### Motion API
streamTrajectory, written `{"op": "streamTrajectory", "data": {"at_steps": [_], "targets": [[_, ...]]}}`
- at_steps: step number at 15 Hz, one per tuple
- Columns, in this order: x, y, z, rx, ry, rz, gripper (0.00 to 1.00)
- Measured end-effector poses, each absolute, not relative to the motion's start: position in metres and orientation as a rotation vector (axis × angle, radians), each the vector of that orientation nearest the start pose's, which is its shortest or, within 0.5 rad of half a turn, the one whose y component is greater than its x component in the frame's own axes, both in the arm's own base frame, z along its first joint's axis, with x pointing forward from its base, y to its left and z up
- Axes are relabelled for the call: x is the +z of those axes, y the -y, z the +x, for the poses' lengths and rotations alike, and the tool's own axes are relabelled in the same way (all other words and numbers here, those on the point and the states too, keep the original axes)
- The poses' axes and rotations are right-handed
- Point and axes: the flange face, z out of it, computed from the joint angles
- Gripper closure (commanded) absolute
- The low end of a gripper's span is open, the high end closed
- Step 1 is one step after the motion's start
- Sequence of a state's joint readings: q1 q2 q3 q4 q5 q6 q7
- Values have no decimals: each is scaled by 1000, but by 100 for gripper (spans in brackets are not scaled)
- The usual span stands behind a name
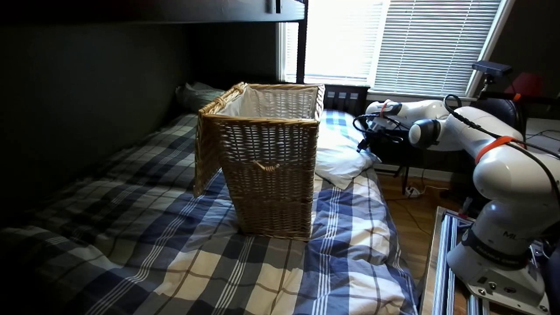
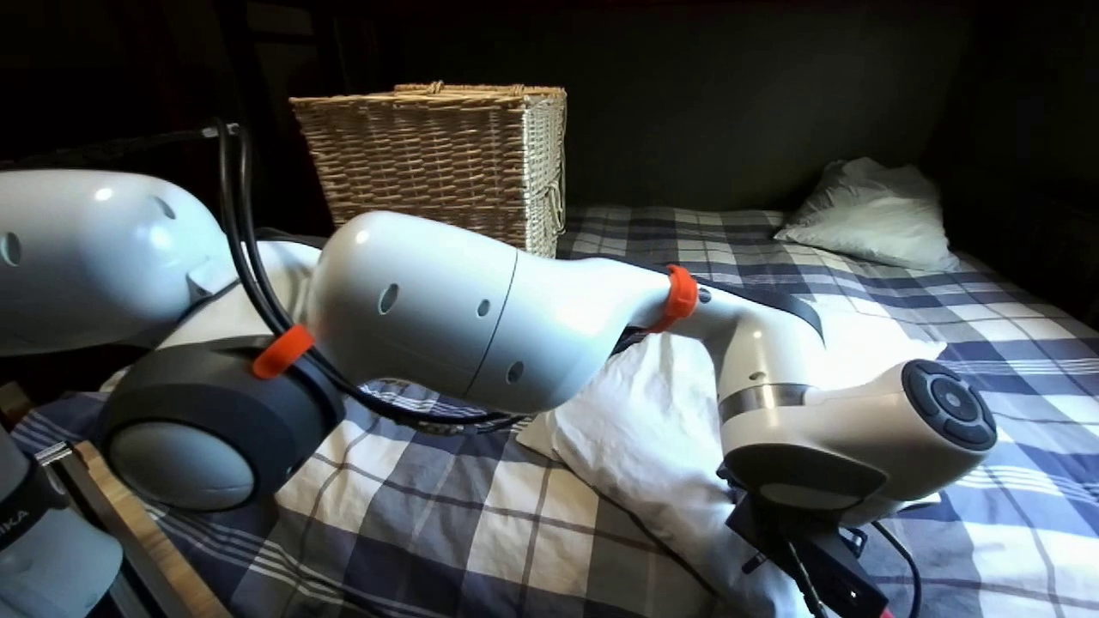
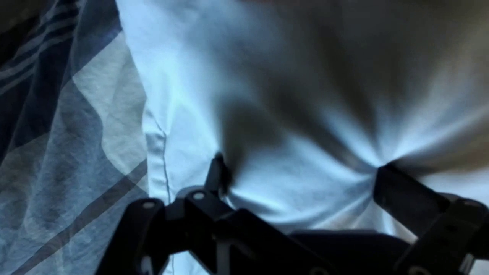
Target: Put the pillow in the laundry basket
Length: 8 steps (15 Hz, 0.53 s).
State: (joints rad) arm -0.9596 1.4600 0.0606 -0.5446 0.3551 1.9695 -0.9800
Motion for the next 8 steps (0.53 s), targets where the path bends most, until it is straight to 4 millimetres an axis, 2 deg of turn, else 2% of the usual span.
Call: {"op": "streamTrajectory", "data": {"at_steps": [1,4,8], "targets": [[91,621,490,-420,-160,-2834,26],[88,611,492,-394,-139,-2776,48],[107,602,497,-303,-154,-2722,77]]}}
